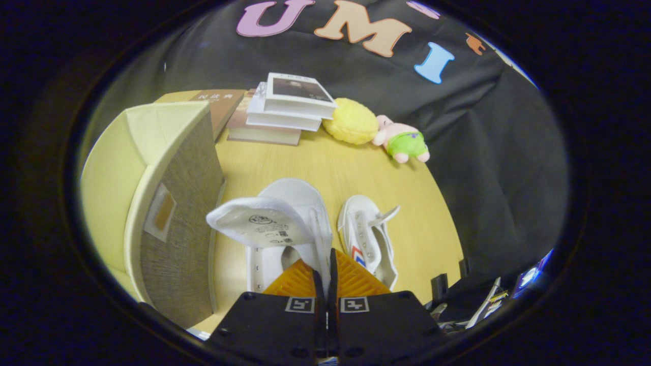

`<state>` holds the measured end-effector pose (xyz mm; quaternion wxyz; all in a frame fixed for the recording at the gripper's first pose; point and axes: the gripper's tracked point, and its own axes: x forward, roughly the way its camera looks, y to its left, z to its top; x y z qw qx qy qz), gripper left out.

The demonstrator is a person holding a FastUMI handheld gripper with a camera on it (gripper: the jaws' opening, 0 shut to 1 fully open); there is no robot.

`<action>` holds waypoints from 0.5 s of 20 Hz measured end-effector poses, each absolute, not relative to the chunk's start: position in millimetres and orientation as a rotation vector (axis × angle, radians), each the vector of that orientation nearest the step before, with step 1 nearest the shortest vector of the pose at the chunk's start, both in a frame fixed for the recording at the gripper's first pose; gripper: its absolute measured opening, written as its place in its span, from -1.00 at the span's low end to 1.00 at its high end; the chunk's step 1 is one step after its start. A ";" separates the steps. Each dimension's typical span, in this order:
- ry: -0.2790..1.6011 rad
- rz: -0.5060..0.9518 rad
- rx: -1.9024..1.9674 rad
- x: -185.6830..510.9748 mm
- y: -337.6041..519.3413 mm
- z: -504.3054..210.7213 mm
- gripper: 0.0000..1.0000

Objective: Open the storage box then place both shoes into the box .Put the left shoe in first, then the right shoe, with the right side of both shoes facing outward in a uniform manner.

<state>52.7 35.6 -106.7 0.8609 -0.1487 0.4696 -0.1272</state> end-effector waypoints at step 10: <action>0.807 -0.173 -0.022 111.5 137.3 14.5 -0.92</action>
